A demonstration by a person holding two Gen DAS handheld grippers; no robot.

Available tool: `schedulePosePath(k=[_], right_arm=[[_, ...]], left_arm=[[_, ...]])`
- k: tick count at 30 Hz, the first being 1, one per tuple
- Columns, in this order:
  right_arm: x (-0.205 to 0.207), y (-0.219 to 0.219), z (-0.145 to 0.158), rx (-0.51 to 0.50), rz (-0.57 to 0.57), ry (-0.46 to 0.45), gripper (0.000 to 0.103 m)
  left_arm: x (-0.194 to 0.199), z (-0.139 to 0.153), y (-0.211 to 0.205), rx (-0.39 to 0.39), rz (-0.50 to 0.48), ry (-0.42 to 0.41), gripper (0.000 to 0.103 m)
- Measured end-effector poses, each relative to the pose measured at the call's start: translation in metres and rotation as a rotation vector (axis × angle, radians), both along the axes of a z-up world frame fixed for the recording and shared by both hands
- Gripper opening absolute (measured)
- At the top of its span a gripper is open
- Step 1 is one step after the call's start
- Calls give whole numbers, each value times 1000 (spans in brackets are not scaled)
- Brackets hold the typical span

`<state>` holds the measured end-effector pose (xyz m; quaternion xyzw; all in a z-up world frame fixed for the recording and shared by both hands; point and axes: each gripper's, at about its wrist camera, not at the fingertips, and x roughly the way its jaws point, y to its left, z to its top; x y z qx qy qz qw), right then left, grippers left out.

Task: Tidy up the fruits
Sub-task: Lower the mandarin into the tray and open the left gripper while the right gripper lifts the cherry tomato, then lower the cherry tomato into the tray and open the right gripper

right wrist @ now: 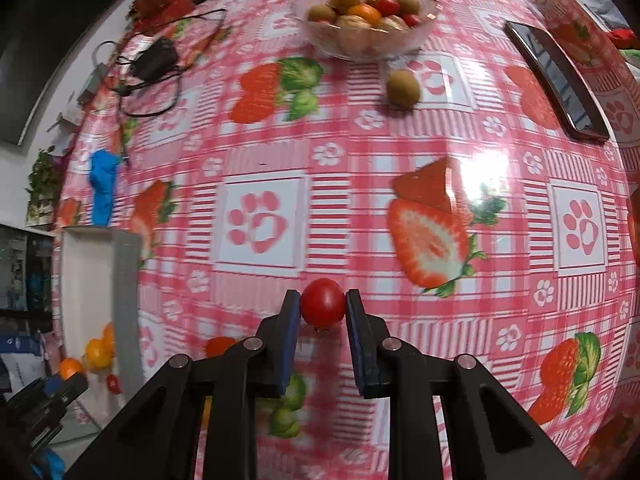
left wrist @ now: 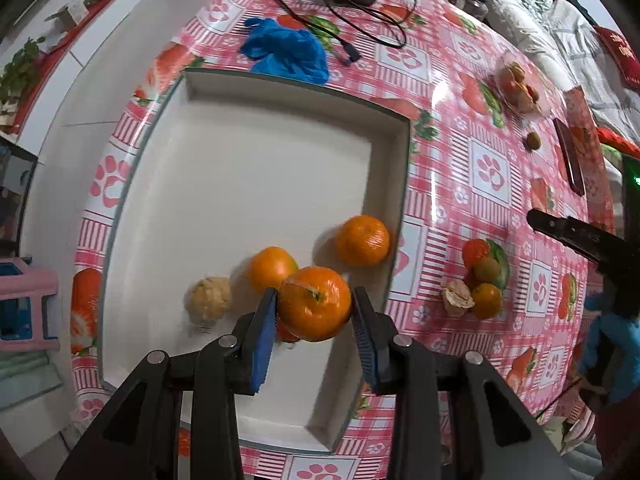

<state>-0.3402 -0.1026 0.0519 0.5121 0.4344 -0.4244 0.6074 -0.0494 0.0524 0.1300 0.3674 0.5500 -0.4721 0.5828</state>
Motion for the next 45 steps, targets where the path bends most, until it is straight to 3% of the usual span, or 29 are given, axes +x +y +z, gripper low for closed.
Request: schedulePosePath(k=[11, 23, 25, 27, 30, 35, 36, 37, 39, 43, 44, 45], right_arm=[[79, 15, 28, -4, 131, -124, 25], [171, 33, 28, 28, 269, -197, 25], [183, 36, 25, 38, 285, -200, 25], [194, 39, 22, 46, 303, -198, 25], [208, 41, 16, 61, 321, -195, 25], [219, 45, 13, 88, 345, -188, 26], [221, 46, 13, 89, 350, -185, 35], [221, 46, 13, 89, 351, -182, 64], [221, 46, 16, 75, 343, -173, 92], [214, 43, 21, 61, 319, -165, 92], [212, 42, 22, 60, 313, -159, 94], [208, 41, 22, 58, 305, -146, 103]], left_arm=[[26, 0, 0, -5, 27, -36, 40], [52, -1, 5, -8, 67, -34, 41], [55, -3, 8, 1, 73, -31, 47], [59, -4, 11, 4, 86, -38, 65], [62, -5, 16, 5, 98, -52, 76], [66, -11, 21, 33, 101, -54, 78], [65, -12, 21, 37, 99, -56, 78], [64, -13, 20, 40, 96, -56, 78], [62, -14, 20, 44, 88, -57, 78], [57, -14, 16, 47, 62, -61, 79], [56, -13, 15, 46, 57, -62, 79], [55, -13, 14, 44, 52, -59, 79]])
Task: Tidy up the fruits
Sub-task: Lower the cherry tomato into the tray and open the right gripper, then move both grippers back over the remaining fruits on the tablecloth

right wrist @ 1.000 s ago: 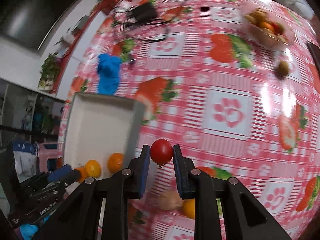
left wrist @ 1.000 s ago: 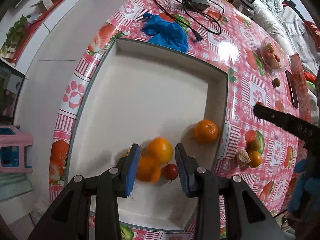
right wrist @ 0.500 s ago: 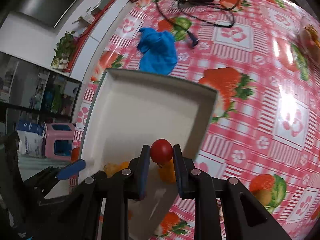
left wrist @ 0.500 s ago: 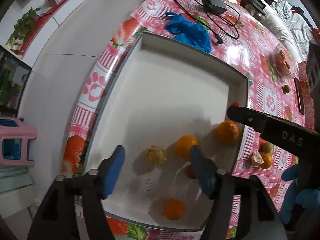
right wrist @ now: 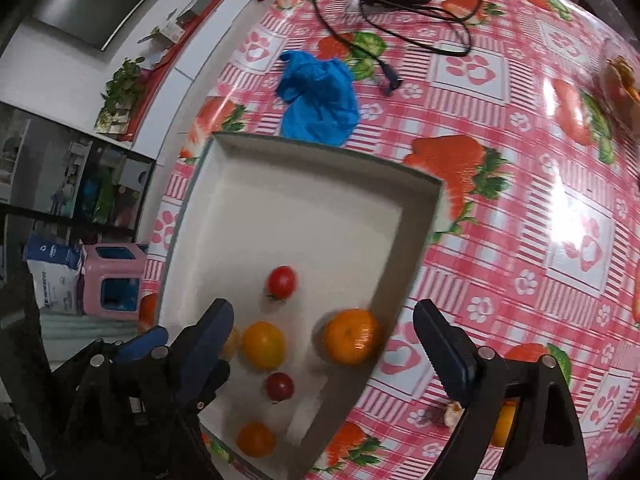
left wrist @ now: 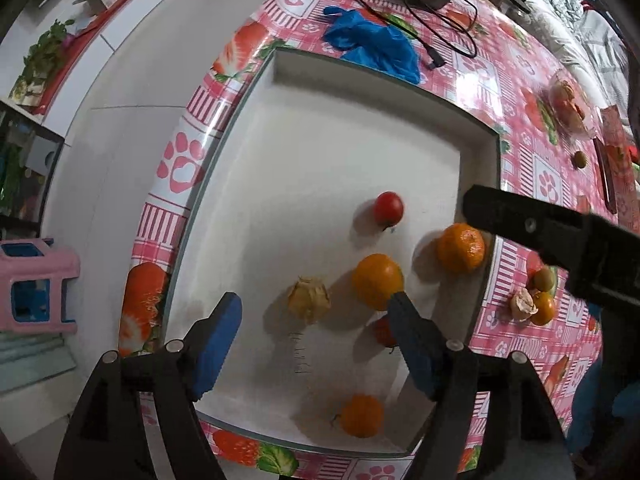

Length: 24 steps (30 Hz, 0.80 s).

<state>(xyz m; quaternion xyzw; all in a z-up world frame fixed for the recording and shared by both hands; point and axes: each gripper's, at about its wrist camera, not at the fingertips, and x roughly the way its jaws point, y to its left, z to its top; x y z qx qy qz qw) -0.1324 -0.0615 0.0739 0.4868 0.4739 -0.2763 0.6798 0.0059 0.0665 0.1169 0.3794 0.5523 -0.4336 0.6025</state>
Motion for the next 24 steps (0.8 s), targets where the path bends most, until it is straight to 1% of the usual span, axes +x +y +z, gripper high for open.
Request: schedulePosePath(k=[5, 10, 14, 19, 24], right_arm=[[-31, -7, 6, -35, -57, 29, 103], [-80, -17, 1, -30, -159, 81, 103], [-121, -21, -10, -20, -230, 153, 103], [-173, -18, -32, 26, -300, 255, 103], [-208, -11, -48, 69, -338, 316, 103]], left_arm=[[-12, 3, -5, -7, -30, 7, 79], [-29, 5, -12, -7, -69, 16, 79], [-46, 7, -17, -9, -115, 21, 79], [-74, 8, -24, -14, -189, 38, 79], [-108, 5, -28, -12, -284, 78, 79]])
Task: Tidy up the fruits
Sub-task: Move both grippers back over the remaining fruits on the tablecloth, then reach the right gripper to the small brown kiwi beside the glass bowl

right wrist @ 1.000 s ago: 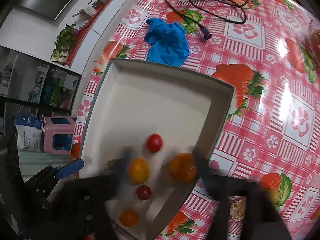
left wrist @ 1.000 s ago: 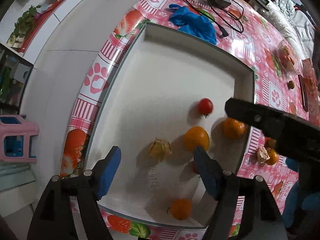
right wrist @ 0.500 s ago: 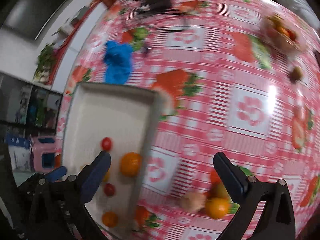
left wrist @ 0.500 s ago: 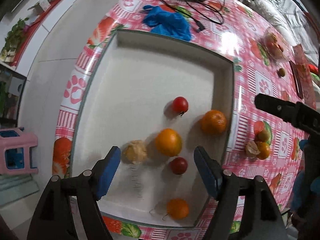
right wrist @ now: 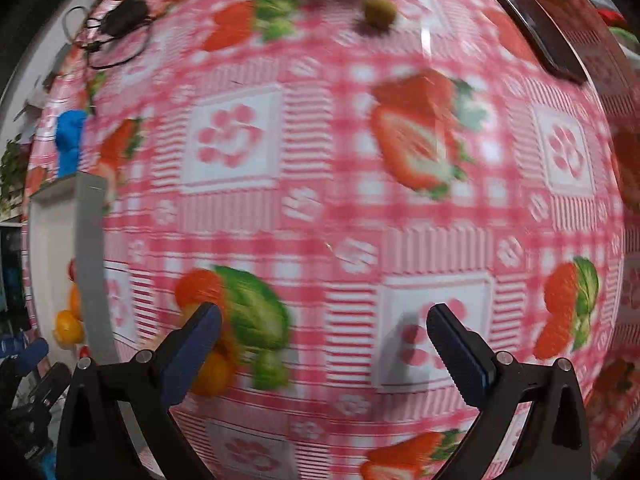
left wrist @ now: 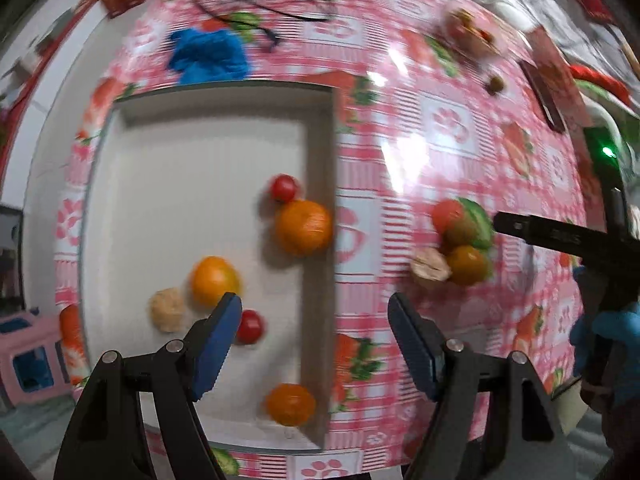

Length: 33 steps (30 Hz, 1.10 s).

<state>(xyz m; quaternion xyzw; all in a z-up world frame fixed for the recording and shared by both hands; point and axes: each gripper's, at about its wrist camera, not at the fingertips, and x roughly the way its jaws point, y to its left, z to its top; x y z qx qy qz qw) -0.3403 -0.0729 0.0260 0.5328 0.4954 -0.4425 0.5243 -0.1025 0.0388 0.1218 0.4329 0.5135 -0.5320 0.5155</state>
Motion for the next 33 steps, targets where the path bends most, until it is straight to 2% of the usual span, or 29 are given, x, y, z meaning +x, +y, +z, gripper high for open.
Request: schedulePosePath(k=[4, 11, 15, 20, 29, 33], right_arm=[[-16, 7, -8, 22, -2, 26, 103], [-42, 20, -17, 39, 2, 63, 103], [-46, 27, -20, 21, 51, 96, 103], [-48, 24, -20, 6, 55, 94, 103], [-41, 30, -15, -30, 72, 93, 103], [-41, 30, -14, -44, 76, 93, 103]], left_arm=[[-33, -4, -5, 19, -90, 39, 79], [-74, -27, -12, 73, -161, 63, 79], [-81, -38, -16, 70, -156, 21, 79], [-77, -50, -24, 79, -133, -12, 79], [-90, -58, -39, 64, -155, -26, 78], [-104, -68, -43, 77, -165, -56, 67]])
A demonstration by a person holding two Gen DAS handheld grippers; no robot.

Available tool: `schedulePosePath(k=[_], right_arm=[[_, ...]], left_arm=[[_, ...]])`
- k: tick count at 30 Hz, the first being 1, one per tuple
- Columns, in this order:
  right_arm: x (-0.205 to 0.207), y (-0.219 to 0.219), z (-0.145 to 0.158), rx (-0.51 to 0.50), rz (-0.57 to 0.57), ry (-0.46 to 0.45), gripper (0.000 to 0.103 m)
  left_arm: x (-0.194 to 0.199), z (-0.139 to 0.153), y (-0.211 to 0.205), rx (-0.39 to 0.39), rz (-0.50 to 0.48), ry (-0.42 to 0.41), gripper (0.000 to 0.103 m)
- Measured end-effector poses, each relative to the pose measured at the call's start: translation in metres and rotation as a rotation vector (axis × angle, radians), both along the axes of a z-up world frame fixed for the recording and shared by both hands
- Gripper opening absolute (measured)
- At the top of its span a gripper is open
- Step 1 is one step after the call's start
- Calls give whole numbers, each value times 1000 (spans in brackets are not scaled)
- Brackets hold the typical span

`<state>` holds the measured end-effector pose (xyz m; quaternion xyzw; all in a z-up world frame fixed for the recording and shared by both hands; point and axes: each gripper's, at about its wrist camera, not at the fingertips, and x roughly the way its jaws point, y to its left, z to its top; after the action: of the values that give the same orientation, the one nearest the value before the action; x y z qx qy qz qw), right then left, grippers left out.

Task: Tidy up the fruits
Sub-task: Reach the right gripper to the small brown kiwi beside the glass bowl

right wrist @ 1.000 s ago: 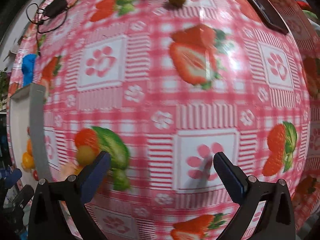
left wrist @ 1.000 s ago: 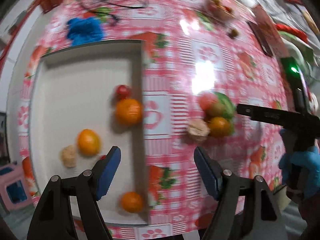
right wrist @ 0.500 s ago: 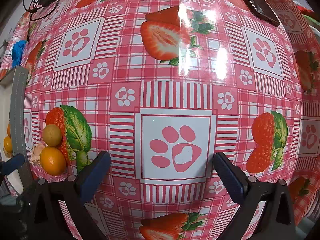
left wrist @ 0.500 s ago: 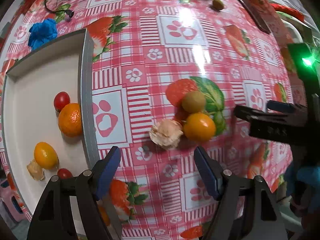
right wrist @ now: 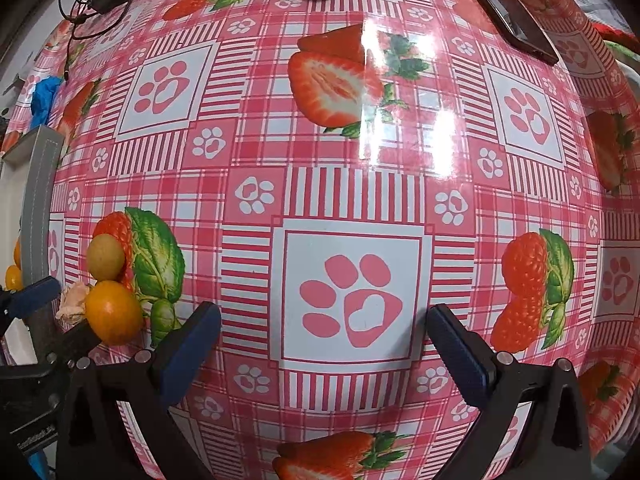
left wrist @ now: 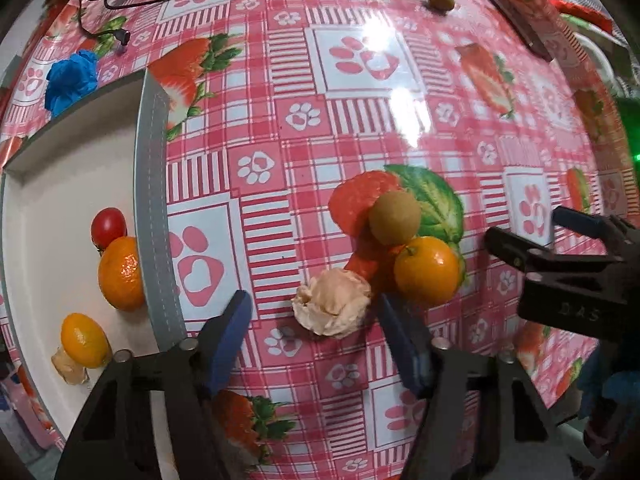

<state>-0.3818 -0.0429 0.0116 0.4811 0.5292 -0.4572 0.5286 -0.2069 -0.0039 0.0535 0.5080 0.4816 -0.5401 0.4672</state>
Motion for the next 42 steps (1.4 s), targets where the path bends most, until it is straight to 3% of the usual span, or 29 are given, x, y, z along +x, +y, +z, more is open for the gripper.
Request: schedulePosePath(k=[7, 11, 13, 19, 23, 27, 31, 36, 38, 42], right_arm=[[2, 7, 3, -36, 16, -1, 103], [3, 1, 1, 24, 30, 0, 103], [1, -9, 6, 39, 16, -45, 103], [-6, -72, 37, -86, -4, -106, 103], [-11, -124, 42, -151, -53, -137, 103], [-7, -157, 37, -182, -27, -127, 103], [-1, -178, 27, -171, 5, -138, 80], [9, -186, 16, -176, 15, -142, 80], [13, -190, 11, -169, 27, -146, 67], [22, -195, 11, -172, 62, -146, 27]], left_arm=[[-8, -5, 4, 9, -5, -37, 67], [-7, -5, 10, 18, -10, -52, 77], [-9, -8, 10, 26, -8, -65, 80], [-17, -15, 3, 58, 9, -74, 83], [-19, -17, -1, 74, 25, -79, 86], [-23, -21, -4, 81, 41, -85, 93], [-23, -28, -9, 85, 58, -85, 96], [-26, -35, -11, 82, 59, -89, 101], [-27, -37, -12, 82, 64, -87, 102], [-24, -39, -12, 76, 70, -91, 102]])
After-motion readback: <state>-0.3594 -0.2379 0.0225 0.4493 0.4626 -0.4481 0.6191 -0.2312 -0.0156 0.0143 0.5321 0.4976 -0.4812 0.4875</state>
